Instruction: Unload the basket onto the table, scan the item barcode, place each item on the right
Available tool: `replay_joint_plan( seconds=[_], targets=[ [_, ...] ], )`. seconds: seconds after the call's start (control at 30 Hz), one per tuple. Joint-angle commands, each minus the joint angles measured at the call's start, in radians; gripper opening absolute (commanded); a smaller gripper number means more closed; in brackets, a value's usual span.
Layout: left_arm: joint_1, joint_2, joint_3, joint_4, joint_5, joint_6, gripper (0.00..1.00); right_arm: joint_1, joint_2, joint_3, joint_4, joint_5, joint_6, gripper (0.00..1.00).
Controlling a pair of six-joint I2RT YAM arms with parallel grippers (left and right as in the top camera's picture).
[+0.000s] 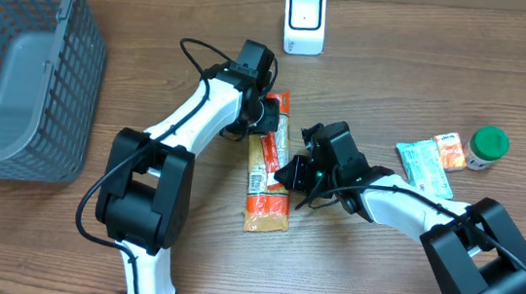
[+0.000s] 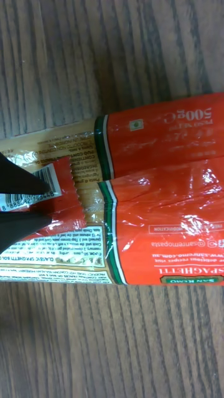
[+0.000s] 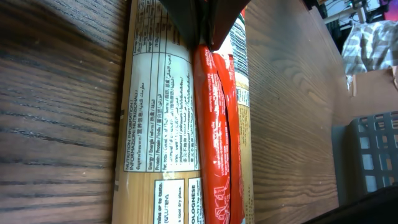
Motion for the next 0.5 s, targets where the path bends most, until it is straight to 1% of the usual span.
replay_joint_plan(
  seconds=[0.0,0.17,0.23,0.27,0.33,0.37,0.4,0.47],
  targets=[
    [0.020,0.076,0.016,-0.018,-0.038,-0.019,0.04,0.005,0.021,-0.011,-0.015,0.011,-0.008,0.05],
    [0.051,0.049,0.145,-0.119,-0.038,-0.012,0.04,0.005,0.021,-0.011,-0.015,0.011,-0.008,0.06],
    [0.066,0.032,0.219,-0.175,-0.040,-0.005,0.04,0.005,0.021,-0.011,-0.015,0.011,-0.008,0.11],
    [0.082,0.014,0.298,-0.238,-0.050,-0.005,0.04,0.005,0.021,-0.011,-0.015,0.011,-0.008,0.15],
    [0.100,-0.006,0.369,-0.298,-0.066,-0.005,0.04,0.005,0.021,-0.011,-0.015,0.010,-0.007,0.17],
    [0.110,-0.018,0.399,-0.326,-0.072,-0.005,0.04,0.005,0.021,-0.011,-0.017,0.006,-0.008,0.13],
    [0.121,-0.028,0.421,-0.345,-0.076,-0.005,0.04,0.005,0.021,-0.011,-0.019,-0.006,-0.008,0.06],
    [0.145,-0.051,0.454,-0.373,-0.076,0.008,0.04,0.000,0.020,-0.011,-0.017,-0.049,-0.010,0.04]
  ],
)
